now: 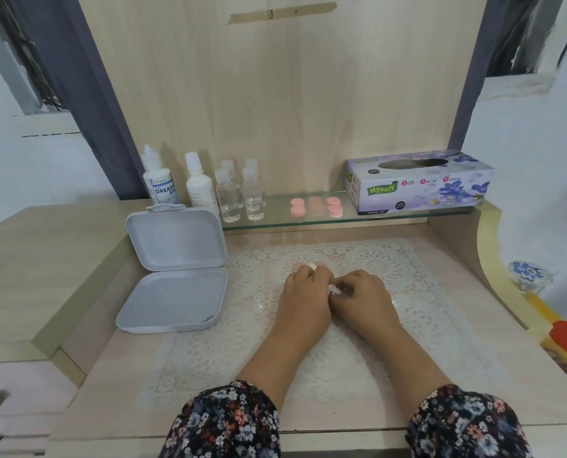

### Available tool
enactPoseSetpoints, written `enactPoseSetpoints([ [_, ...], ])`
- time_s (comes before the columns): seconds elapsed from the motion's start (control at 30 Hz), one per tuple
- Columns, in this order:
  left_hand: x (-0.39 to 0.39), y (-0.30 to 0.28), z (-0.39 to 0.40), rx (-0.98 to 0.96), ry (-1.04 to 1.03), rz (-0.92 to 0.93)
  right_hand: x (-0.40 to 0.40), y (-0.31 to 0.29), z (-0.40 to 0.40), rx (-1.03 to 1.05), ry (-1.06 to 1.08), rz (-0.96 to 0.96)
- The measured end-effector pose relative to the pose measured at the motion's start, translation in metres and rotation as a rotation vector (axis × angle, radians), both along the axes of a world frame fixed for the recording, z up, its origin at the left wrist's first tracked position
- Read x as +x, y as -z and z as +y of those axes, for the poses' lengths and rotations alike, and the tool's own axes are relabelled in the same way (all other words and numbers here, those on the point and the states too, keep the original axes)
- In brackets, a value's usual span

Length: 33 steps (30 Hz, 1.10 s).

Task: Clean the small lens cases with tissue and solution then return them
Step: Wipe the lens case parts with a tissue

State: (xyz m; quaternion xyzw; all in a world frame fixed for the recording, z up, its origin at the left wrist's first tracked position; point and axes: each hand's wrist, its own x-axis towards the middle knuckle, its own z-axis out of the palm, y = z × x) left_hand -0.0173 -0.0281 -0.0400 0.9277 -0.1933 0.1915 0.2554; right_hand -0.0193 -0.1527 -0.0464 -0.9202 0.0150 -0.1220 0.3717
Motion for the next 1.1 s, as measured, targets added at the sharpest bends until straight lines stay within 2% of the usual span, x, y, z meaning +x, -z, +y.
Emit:
enactPoseSetpoints([
  [0.1,0.007,0.001,0.0,-0.139,-0.001,0.146,0.0,0.0,0.0,0.004,0.003,0.01],
  [0.2,0.01,-0.002,0.004,-0.496,0.007,0.271,0.001,0.0,0.0,-0.017,-0.005,0.014],
  [0.27,0.009,-0.005,0.009,-0.718,-0.062,0.227,0.001,0.0,0.0,-0.028,-0.012,0.01],
  [0.33,0.009,-0.004,0.013,-0.76,-0.145,0.102,0.002,0.0,-0.001,-0.028,-0.013,0.017],
  [0.4,0.007,-0.003,0.012,-0.677,-0.144,0.051,0.002,0.0,-0.001,-0.028,-0.015,0.016],
  [0.57,0.007,0.003,0.003,-0.375,0.044,0.024,0.003,0.002,-0.001,-0.003,-0.017,0.02],
  [0.73,0.01,0.011,0.003,-0.06,0.018,-0.031,0.005,0.003,-0.002,0.005,-0.015,0.026],
  [0.9,0.007,0.008,0.012,0.204,-0.03,-0.249,0.005,0.004,-0.003,0.017,-0.013,0.029],
  [1.0,0.007,0.008,0.011,0.298,-0.059,-0.244,0.004,0.003,-0.002,0.025,-0.007,0.023],
  [1.1,0.007,0.01,0.006,0.286,-0.088,-0.191,0.003,0.003,-0.001,0.032,-0.002,0.008],
])
